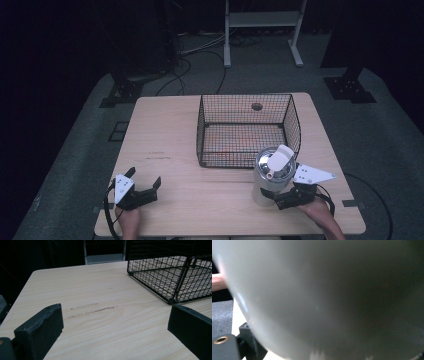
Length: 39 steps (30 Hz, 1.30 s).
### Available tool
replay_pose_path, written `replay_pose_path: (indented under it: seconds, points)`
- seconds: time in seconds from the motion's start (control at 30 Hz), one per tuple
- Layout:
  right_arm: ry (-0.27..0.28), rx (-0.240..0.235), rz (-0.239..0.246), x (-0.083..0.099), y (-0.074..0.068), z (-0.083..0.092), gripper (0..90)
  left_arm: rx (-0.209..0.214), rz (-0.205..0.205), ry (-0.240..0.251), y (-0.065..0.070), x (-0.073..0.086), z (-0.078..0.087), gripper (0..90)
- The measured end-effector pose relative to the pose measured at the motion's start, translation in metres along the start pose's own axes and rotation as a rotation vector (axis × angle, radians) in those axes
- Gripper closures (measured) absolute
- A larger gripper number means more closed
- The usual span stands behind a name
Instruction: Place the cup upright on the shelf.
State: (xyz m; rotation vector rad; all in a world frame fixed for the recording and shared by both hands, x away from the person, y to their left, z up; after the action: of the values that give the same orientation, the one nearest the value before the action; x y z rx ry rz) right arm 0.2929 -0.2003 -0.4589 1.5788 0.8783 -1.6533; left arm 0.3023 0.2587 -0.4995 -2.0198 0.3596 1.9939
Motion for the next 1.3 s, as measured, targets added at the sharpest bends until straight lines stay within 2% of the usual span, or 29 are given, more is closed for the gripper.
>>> replay_pose_path:
  seconds: [0.43, 0.63, 0.77, 1.03, 1.3]
  points:
    - [0.025, 0.002, 0.005, 0.001, 0.0, -0.001, 6.8, 0.0, 0.003, 0.001, 0.0, 0.0, 0.0, 0.0]
    - [0.057, -0.004, -0.003, -0.001, 0.001, -0.002, 6.9, 0.002, 0.009, 0.001, -0.001, 0.0, 0.0, 0.0]
    - [0.084, -0.016, -0.012, -0.009, 0.001, -0.002, 7.0, 0.001, 0.006, 0.001, -0.001, 0.0, 0.0, 0.0]
    - [0.068, -0.052, 0.001, -0.026, -0.001, -0.003, 7.1, 0.0, 0.006, 0.002, -0.001, 0.0, 0.001, 0.0]
    - [0.136, -0.099, -0.039, -0.048, -0.003, -0.011, 7.1, -0.003, 0.01, 0.008, -0.001, 0.0, 0.001, 0.0]
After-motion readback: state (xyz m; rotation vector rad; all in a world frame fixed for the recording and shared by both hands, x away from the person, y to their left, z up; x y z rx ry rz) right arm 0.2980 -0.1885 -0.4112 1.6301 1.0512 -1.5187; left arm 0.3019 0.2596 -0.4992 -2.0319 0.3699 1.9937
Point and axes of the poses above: each handheld gripper's, and its own axes: z roughly backward along the jaws, x roughly out of its underside, y roughly to its right, the point moved 4 cm from there along -z, roughly forward along the jaws, and after that the axes turned 15 degrees about y, right-handed, at the moved point
